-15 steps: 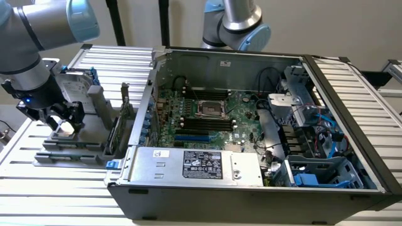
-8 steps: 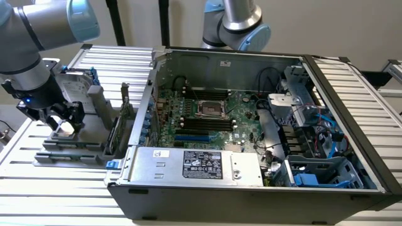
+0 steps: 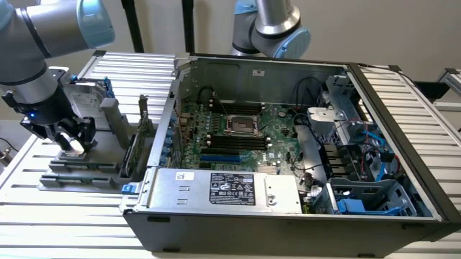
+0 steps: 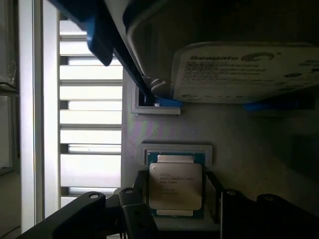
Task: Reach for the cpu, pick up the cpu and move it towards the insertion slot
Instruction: 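Pick up the cpu and move it towards the insertion slot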
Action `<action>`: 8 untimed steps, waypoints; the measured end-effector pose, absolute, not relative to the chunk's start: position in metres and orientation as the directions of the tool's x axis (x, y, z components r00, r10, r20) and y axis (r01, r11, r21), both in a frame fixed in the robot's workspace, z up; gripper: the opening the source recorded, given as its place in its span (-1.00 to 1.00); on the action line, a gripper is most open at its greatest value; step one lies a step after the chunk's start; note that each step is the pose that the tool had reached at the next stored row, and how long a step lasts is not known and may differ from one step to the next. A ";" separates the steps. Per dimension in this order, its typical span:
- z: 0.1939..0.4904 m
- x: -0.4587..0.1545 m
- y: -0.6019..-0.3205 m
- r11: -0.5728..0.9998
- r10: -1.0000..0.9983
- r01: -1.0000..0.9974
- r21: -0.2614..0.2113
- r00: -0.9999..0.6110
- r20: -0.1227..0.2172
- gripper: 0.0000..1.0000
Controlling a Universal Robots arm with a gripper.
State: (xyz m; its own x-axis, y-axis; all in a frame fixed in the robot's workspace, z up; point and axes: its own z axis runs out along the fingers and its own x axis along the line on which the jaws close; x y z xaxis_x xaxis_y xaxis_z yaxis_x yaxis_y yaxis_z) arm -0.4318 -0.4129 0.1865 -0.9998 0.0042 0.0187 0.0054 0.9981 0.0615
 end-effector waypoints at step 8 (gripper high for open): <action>0.189 -0.432 -0.413 0.998 0.004 0.006 0.062 -1.000 0.023 0.07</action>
State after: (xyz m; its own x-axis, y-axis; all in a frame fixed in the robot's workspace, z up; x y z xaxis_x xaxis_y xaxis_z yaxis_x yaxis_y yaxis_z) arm -0.4316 -0.4129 0.1889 -0.9997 0.0044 0.0234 0.0058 0.9981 0.0616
